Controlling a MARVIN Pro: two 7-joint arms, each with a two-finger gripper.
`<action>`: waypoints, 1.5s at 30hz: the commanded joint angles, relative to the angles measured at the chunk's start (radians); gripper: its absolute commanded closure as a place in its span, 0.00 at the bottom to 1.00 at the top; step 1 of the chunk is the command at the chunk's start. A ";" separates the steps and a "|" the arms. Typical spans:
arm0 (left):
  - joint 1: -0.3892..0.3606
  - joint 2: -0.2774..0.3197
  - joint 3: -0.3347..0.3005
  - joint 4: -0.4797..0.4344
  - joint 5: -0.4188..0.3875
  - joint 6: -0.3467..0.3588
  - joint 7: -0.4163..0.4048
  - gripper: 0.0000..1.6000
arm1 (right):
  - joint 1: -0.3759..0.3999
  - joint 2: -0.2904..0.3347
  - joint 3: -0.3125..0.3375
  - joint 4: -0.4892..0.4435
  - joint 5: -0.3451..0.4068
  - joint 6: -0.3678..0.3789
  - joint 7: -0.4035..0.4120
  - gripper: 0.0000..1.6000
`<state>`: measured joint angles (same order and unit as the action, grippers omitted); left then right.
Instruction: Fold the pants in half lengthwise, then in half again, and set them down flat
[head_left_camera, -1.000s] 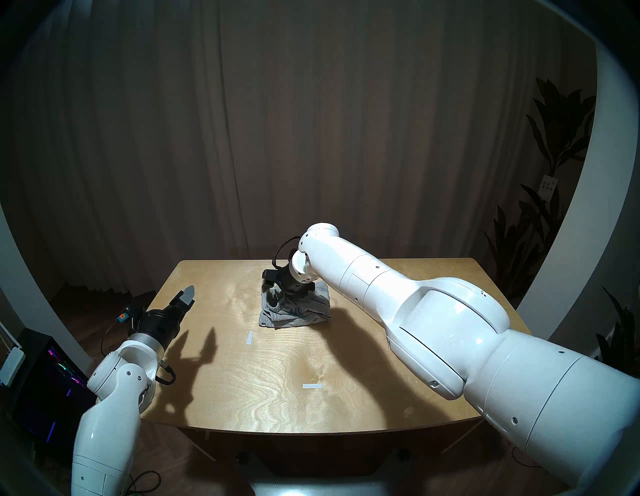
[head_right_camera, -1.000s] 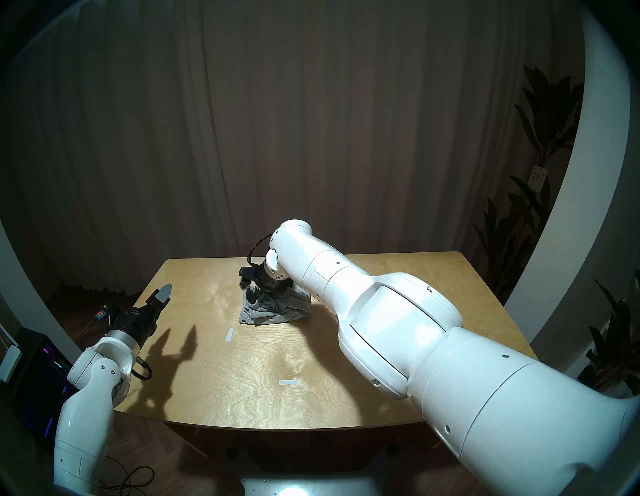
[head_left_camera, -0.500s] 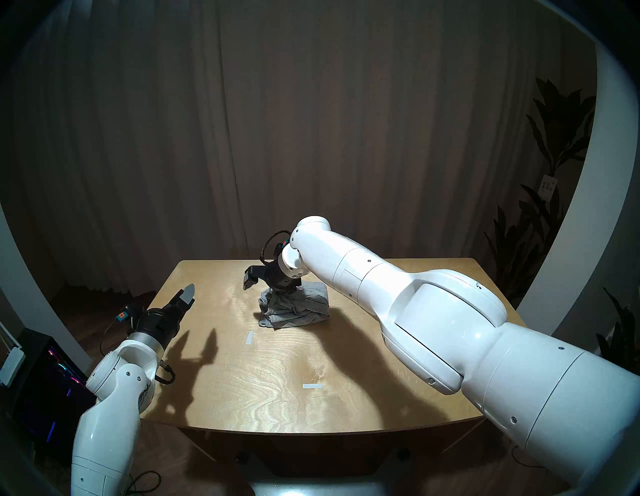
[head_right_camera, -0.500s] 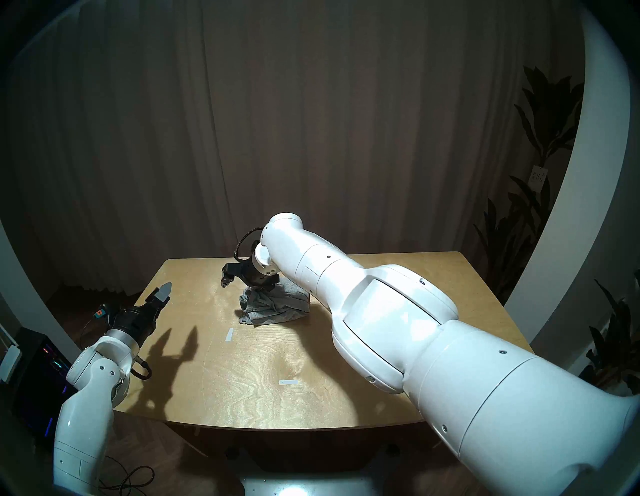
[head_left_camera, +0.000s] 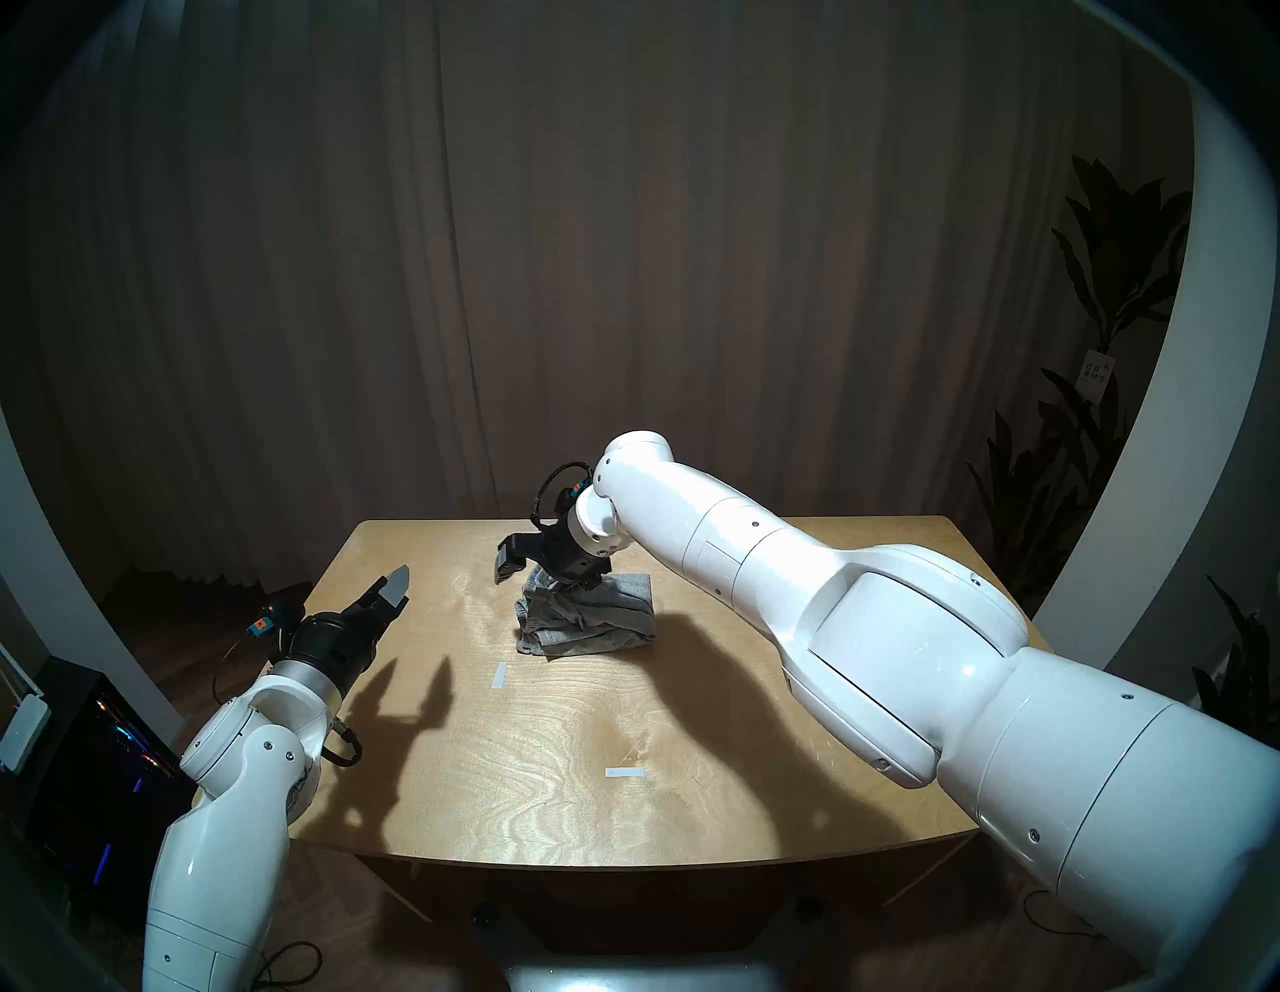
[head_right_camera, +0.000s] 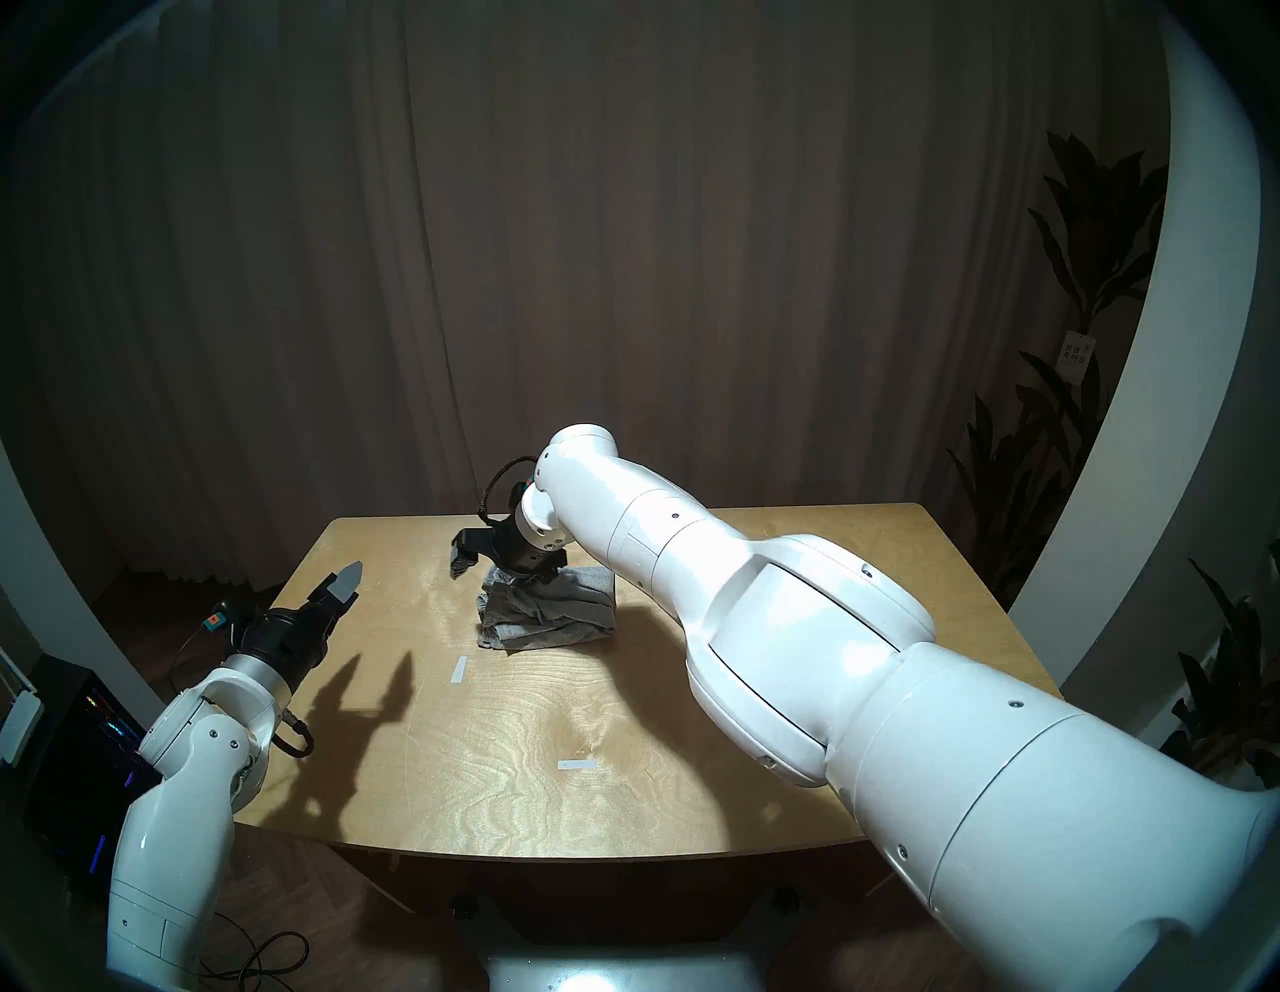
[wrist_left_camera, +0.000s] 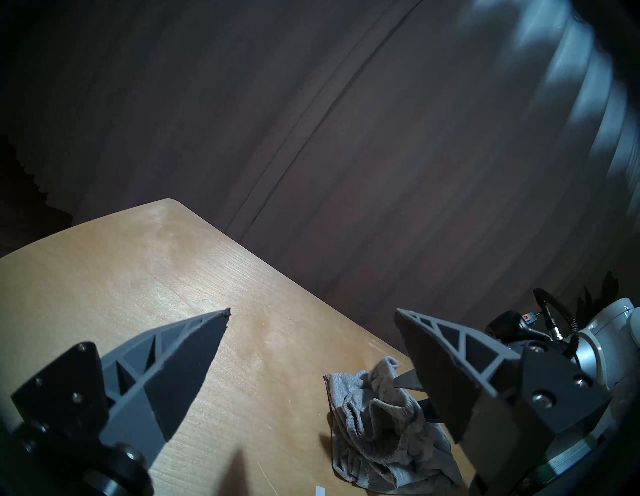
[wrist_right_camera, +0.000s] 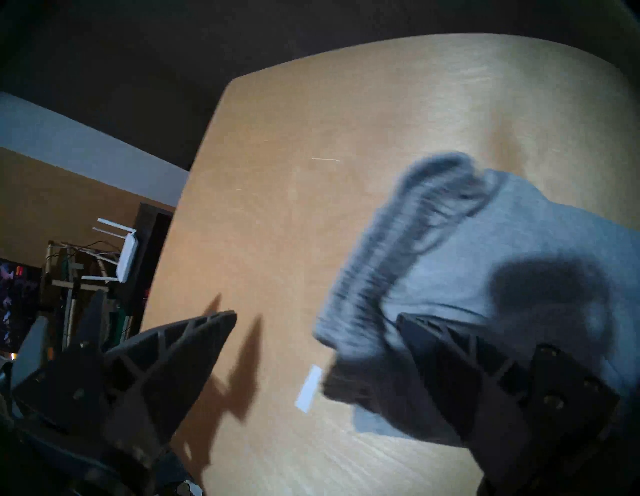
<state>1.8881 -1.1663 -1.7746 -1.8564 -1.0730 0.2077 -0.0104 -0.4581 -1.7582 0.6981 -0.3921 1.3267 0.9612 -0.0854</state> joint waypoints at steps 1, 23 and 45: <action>-0.016 0.006 -0.002 -0.029 0.003 -0.003 -0.005 0.00 | 0.049 -0.007 -0.021 -0.010 0.026 -0.001 -0.012 0.00; -0.025 0.022 0.057 -0.055 0.203 -0.104 0.016 0.00 | 0.093 0.186 0.014 -0.133 0.041 -0.044 -0.008 0.00; -0.186 0.062 0.228 -0.038 0.457 -0.128 0.085 0.00 | 0.024 0.376 0.065 -0.059 0.042 -0.148 -0.004 0.00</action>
<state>1.7845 -1.1194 -1.5828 -1.8876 -0.6797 0.0965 0.0664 -0.4501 -1.4374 0.7426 -0.4366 1.3661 0.8548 -0.1027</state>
